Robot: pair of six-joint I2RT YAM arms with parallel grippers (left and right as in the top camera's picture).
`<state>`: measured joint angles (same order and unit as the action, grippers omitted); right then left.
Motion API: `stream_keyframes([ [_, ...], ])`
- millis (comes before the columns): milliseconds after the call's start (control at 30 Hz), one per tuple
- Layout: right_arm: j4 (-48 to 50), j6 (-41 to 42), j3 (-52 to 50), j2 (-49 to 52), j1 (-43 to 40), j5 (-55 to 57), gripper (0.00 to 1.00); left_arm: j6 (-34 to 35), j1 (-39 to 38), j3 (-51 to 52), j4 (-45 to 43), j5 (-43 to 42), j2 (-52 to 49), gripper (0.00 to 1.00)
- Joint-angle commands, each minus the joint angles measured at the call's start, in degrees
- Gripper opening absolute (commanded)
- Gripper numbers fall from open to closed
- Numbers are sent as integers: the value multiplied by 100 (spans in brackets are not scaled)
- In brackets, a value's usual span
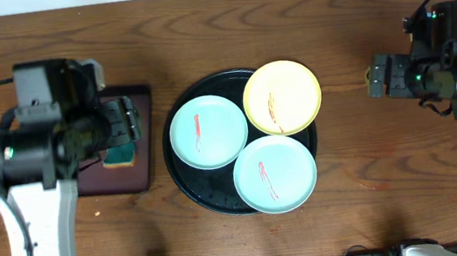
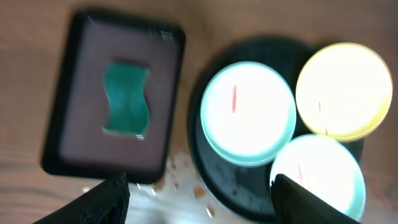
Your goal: Clean dirty plates on tray and stack at the side
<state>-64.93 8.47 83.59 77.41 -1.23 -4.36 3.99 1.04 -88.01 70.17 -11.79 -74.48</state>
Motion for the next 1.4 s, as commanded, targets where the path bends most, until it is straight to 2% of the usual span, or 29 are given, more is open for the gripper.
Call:
stream_keyframes([
  [0, 166, -55, 136, 20, 55, -129, 99, -116, 35, -81, 31, -249, -343, 74],
  [200, 693, -28, 98, 98, 66, -1370, 98, -22, 28, -74, -256, -262, -846, 74],
  [333, 839, 540, 101, 433, 289, -1591, 87, -31, 28, -74, -321, -256, -1084, 73],
  [400, 879, 649, 101, 640, 509, -1628, 78, -33, 28, -74, -431, -247, -1137, 74],
  [500, 1014, 859, 103, 968, 966, -1624, 66, 155, 31, -74, -535, 269, -1158, 74],
  [600, 1268, 1268, 107, 1344, 1534, -1587, 57, 699, 46, -74, -487, 1333, -1158, 73],
  [800, 1676, 2253, 107, 2048, 2343, -1285, 41, 776, 234, -74, -490, 1617, -1169, 74],
  [1000, 1878, 2997, 107, 2736, 3075, -481, 39, 778, 448, -68, -470, 1744, -1224, 73],
  [1167, 1915, 3139, 107, 3095, 3373, -219, 40, 778, 533, -24, -463, 1744, -1274, 74],
  [1367, 2015, 3176, 107, 3460, 3576, -144, 35, 778, 533, -22, -468, 1766, -1423, 74],
])
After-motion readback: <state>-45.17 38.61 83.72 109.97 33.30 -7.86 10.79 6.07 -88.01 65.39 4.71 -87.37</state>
